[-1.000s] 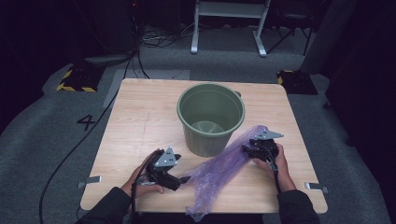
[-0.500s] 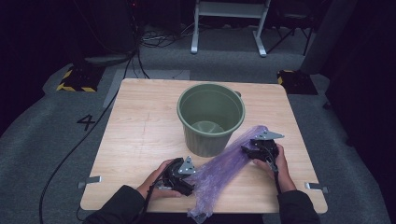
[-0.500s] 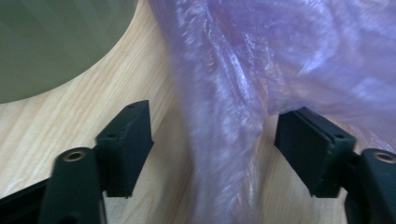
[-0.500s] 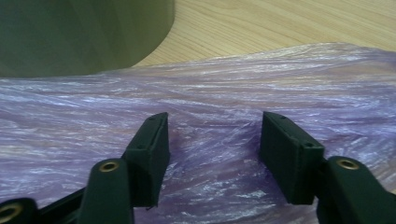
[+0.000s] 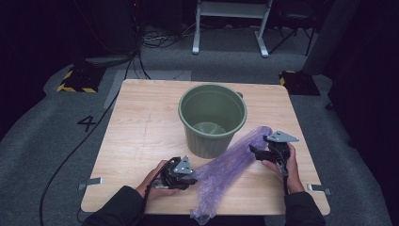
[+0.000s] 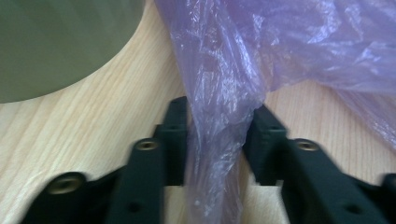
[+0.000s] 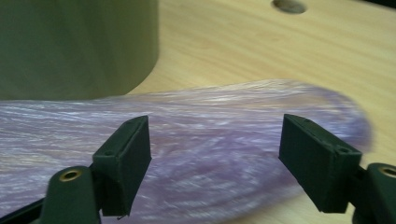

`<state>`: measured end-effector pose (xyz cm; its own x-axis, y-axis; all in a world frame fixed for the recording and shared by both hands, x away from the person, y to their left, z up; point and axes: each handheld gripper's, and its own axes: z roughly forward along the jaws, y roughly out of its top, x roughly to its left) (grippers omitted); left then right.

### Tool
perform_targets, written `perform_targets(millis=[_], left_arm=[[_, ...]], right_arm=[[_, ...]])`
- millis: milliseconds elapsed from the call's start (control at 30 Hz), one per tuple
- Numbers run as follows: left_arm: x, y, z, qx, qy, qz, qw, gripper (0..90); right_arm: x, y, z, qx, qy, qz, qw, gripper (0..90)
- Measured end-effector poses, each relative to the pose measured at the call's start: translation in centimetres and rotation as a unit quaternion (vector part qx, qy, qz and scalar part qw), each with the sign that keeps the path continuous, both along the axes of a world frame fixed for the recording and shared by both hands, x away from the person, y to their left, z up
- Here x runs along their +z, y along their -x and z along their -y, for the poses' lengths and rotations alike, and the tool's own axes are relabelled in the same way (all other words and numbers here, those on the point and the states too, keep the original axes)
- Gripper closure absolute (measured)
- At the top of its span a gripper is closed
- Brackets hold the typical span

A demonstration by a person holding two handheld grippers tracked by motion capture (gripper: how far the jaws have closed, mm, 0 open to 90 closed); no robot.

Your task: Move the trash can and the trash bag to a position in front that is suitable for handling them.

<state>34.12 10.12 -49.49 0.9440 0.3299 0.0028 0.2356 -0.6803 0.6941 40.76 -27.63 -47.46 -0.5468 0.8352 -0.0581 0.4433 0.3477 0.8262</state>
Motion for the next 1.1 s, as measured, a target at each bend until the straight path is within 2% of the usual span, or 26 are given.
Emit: perform_targets(millis=[67,100,133,200,267,300,400,567,667,733,833,900,933,967,1033,1067,1100], left_arm=[[0.0,-0.1,-0.1,-0.003,0.002,0.001,1.0000,72.5],[0.0,-0.1,-0.2,-0.004,0.001,0.000,1.0000,75.3],[0.0,-0.1,-0.2,-0.004,0.001,0.000,1.0000,76.5],[0.1,-0.1,-0.3,-0.006,-0.002,-0.001,1.0000,77.5],[0.0,-0.2,-0.4,-0.011,0.001,-0.002,0.9999,78.5],[0.0,-0.3,-0.5,-0.011,0.001,-0.002,0.9999,78.9],[0.0,-0.4,-0.8,-0.013,0.004,-0.006,0.9999,79.1],[0.0,-0.7,-1.5,-0.018,0.003,-0.006,0.9998,80.2],[0.0,-0.8,-2.0,-0.011,0.003,-0.009,0.9999,80.2],[0.0,-1.0,-2.3,-0.008,0.000,-0.007,0.9999,80.1],[0.0,-1.2,-2.7,-0.003,0.005,-0.006,1.0000,80.0],[0.0,-1.3,-2.8,0.002,0.007,-0.008,0.9999,80.0],[0.0,-1.3,-2.9,0.003,0.007,-0.007,0.9999,79.7],[-0.1,-1.3,-2.9,0.004,0.009,-0.007,0.9999,79.7],[-0.1,-1.4,-3.0,0.005,0.009,-0.009,0.9999,79.1],[-0.1,-1.4,-3.1,0.005,0.011,-0.008,0.9999,76.5],[-0.1,-1.4,-3.1,0.007,0.012,-0.009,0.9999,76.5]], right_arm=[[0.2,0.1,0.4,-0.008,-0.005,0.004,0.9999,24.7],[0.3,0.0,0.8,-0.025,-0.007,0.002,0.9997,24.4],[0.3,0.0,0.8,-0.025,-0.007,0.002,0.9997,24.4],[0.2,-0.3,1.2,-0.039,-0.017,-0.006,0.9991,23.6],[-0.1,-0.7,1.2,-0.050,-0.014,-0.012,0.9986,22.9],[-0.4,-1.2,0.9,-0.060,-0.003,-0.022,0.9980,21.1],[-0.7,-1.8,0.6,-0.061,0.001,-0.029,0.9977,20.8],[-1.6,-2.7,0.2,-0.070,0.016,-0.054,0.9960,23.7],[-1.9,-2.9,0.2,-0.063,0.012,-0.063,0.9959,27.2],[-2.1,-3.0,0.3,-0.062,0.000,-0.070,0.9956,30.6],[-2.5,-3.1,0.2,-0.056,0.003,-0.075,0.9956,35.2],[-2.6,-3.2,-0.1,-0.049,0.003,-0.071,0.9963,39.6],[-2.6,-3.2,-0.3,-0.048,0.005,-0.068,0.9965,45.9],[-2.6,-3.2,-0.3,-0.048,0.005,-0.068,0.9965,45.9],[-2.6,-3.3,-0.6,-0.042,0.006,-0.065,0.9970,53.8],[-2.5,-3.2,-0.7,-0.026,0.009,-0.066,0.9974,65.4],[-2.5,-3.2,-0.7,-0.026,0.009,-0.066,0.9974,65.4]])
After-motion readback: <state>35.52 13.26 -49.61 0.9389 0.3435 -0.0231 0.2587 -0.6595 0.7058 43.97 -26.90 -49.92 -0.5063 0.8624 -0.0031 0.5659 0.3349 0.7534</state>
